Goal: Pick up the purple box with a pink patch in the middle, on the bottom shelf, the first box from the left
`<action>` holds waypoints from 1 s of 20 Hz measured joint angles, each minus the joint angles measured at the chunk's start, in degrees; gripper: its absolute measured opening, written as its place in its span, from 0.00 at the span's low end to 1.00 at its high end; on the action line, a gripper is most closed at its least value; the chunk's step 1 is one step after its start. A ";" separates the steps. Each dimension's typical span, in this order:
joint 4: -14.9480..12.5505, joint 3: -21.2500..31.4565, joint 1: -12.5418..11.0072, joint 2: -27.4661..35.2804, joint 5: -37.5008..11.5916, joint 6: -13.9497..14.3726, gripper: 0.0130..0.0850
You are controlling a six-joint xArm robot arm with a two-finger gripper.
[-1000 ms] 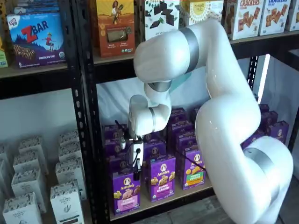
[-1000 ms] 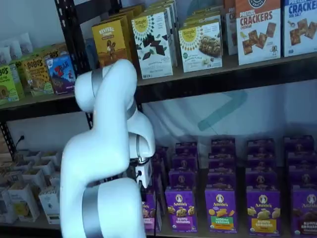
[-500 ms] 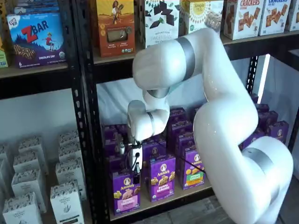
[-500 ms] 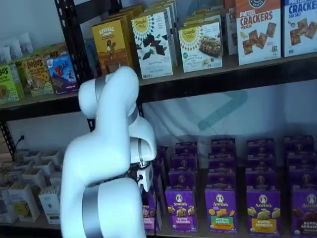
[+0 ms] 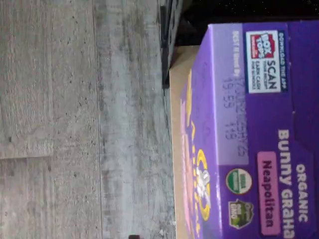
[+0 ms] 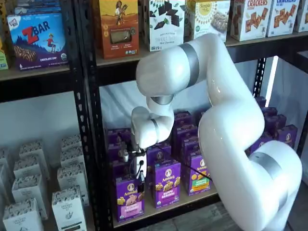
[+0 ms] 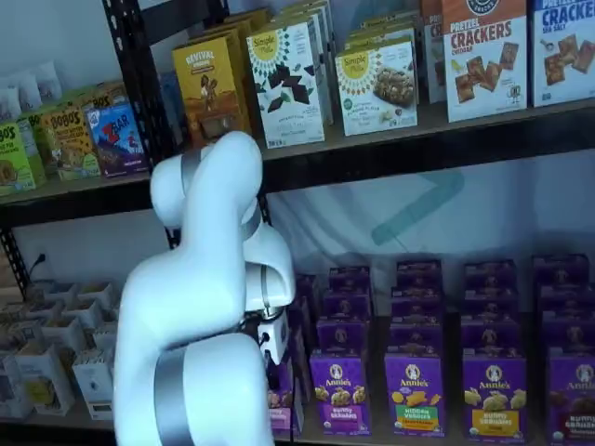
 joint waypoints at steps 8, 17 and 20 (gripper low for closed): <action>-0.15 -2.60 0.01 1.46 2.07 0.20 1.00; 0.05 -4.67 0.35 2.84 3.46 0.41 1.00; 0.71 -4.95 0.45 3.13 3.19 -0.08 0.94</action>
